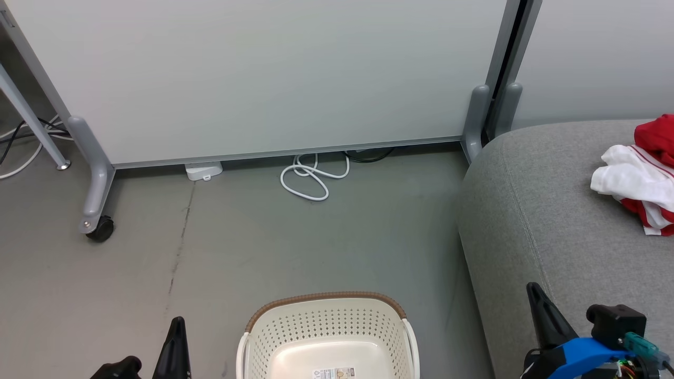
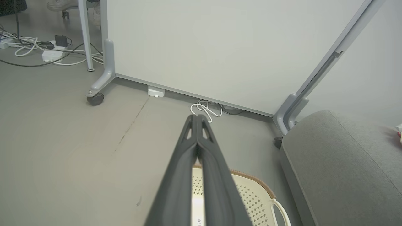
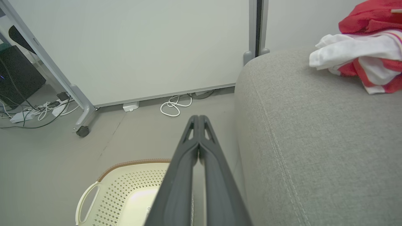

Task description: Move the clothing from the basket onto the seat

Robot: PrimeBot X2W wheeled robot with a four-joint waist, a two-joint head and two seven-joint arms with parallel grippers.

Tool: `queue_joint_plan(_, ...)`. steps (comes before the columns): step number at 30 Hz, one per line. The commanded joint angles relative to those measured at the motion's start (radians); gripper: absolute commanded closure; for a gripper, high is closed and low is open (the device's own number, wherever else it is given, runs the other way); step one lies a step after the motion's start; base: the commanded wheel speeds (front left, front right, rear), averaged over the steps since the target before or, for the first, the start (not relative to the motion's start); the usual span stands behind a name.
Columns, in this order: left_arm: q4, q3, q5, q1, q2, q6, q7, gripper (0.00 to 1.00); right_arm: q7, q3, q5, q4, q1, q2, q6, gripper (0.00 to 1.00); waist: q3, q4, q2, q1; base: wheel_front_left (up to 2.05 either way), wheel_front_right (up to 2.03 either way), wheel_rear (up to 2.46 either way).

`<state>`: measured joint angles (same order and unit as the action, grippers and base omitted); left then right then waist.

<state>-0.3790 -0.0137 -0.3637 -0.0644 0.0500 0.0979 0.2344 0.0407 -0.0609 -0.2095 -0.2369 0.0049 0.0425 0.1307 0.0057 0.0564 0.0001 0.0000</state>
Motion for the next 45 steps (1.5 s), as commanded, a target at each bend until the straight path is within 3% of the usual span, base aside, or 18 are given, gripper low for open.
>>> queue_joint_plan(1, 0.019, 0.007, -0.037, 0.023, 0.001, 0.002, -0.009, 1.00, -0.005, -0.005, -0.043, 0.014, -0.019, 0.003, 0.000, 1.00, 0.000, 0.000, -0.0001, 0.0000, 0.00, 0.00, 0.00)
queue_joint_plan(24, 0.057, 0.042, -0.395, 0.070, 0.001, 0.012, -0.107, 1.00, -0.046, -0.016, -0.445, 0.013, -0.048, 0.005, 0.000, 1.00, -0.001, -0.011, -0.0001, 0.0000, 0.00, 0.00, 0.00)
queue_joint_plan(45, 0.080, 0.067, -0.639, 0.103, 0.001, 0.019, -0.177, 1.00, -0.077, -0.027, -0.719, 0.008, -0.069, 0.007, 0.000, 1.00, -0.001, -0.021, -0.0001, 0.0000, 0.00, 0.00, 0.00)
